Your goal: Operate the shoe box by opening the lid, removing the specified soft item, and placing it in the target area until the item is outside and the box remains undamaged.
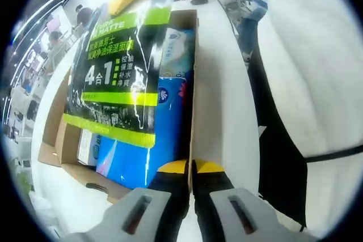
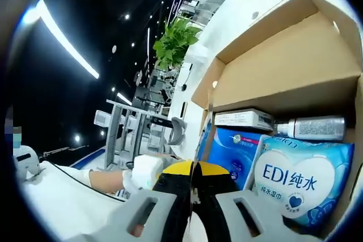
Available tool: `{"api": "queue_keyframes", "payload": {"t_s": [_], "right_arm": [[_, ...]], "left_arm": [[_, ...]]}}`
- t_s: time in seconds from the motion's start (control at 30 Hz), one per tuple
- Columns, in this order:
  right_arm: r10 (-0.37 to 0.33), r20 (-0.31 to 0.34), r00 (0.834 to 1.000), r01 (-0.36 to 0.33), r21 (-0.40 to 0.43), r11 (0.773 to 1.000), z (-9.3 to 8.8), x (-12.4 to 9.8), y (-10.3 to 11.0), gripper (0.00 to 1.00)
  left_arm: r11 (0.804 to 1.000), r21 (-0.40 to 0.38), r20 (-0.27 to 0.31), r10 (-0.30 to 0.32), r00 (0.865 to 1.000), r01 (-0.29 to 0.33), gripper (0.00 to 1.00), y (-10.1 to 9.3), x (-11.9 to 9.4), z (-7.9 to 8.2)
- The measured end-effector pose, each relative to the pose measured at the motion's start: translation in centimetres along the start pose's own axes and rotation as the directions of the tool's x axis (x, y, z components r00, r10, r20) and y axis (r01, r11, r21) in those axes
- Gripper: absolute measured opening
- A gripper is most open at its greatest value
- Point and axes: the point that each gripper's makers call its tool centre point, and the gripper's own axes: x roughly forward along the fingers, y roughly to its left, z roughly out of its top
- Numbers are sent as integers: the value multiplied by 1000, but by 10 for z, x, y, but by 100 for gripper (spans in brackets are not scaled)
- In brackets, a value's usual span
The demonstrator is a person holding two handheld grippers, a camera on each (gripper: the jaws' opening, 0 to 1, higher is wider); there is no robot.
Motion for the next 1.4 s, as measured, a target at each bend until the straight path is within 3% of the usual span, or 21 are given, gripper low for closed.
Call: {"api": "queue_keyframes", "payload": {"t_s": [0.37,0.67,1.13,1.3,1.4], "right_arm": [[3,49,999,-2,-5,1000,9,-23,-1,0],[1,47,999,0,-34,999,5,-44,-2,0],[65,76,995,-60,-62,996,18,-77,17,0],[40,67,997,-34,-87,996,15,-87,14,0],[29,85,996,-25,-51,998,13,-94,8,0]], "left_arm": [[1000,-7,0,1,1000,-1,2,0,0,0],[1000,-8,0,3,1000,-3,2,0,0,0],[1000,-13,-3,0,1000,0,2,0,-1,0],[1000,-14,-3,0,1000,0,2,0,-1,0],[1000,-14,-3,0,1000,0,2,0,-1,0]]}}
